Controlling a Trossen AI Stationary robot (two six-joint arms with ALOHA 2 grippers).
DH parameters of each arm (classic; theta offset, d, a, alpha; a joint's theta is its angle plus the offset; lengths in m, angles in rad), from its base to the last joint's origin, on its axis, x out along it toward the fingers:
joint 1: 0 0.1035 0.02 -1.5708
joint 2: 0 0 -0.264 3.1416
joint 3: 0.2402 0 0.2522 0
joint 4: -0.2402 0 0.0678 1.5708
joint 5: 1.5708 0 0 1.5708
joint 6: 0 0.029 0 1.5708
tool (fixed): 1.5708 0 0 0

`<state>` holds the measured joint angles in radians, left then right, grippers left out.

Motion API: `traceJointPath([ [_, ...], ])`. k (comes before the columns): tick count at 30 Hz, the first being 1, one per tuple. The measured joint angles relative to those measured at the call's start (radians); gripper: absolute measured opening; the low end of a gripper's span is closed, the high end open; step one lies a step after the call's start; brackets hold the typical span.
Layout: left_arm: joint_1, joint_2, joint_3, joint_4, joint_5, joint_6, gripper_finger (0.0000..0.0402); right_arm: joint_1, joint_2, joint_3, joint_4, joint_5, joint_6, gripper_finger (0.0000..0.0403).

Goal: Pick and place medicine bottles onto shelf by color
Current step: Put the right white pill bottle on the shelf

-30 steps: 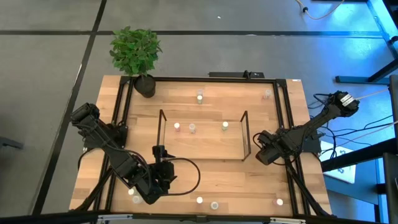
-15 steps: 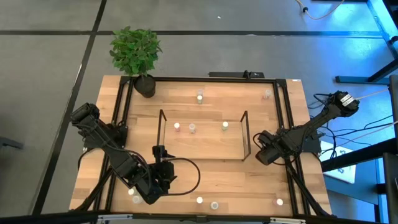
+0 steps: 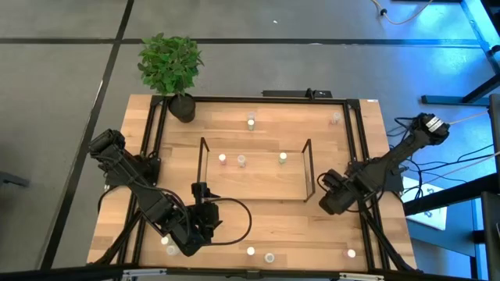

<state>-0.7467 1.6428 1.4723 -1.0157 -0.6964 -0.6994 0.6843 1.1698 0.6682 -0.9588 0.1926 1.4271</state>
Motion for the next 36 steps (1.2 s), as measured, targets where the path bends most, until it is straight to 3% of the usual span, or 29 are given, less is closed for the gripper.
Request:
traceJointPath([
  [13,0.000,0.000,0.000,0.000,0.000,0.000,0.0360,0.167,0.000,0.019,-0.005,-0.083,0.215,0.0153],
  [22,0.000,0.000,0.000,0.000,0.000,0.000,0.0360,0.253,0.001,0.163,0.025,-0.087,0.293,0.0154],
  [30,0.000,0.000,0.000,0.000,0.000,0.000,0.0360,0.309,0.071,0.348,0.035,0.001,0.215,0.0154],
  [36,0.000,0.000,0.000,0.000,0.000,0.000,0.0360,0.292,0.178,0.524,-0.037,0.085,0.051,0.0154],
])
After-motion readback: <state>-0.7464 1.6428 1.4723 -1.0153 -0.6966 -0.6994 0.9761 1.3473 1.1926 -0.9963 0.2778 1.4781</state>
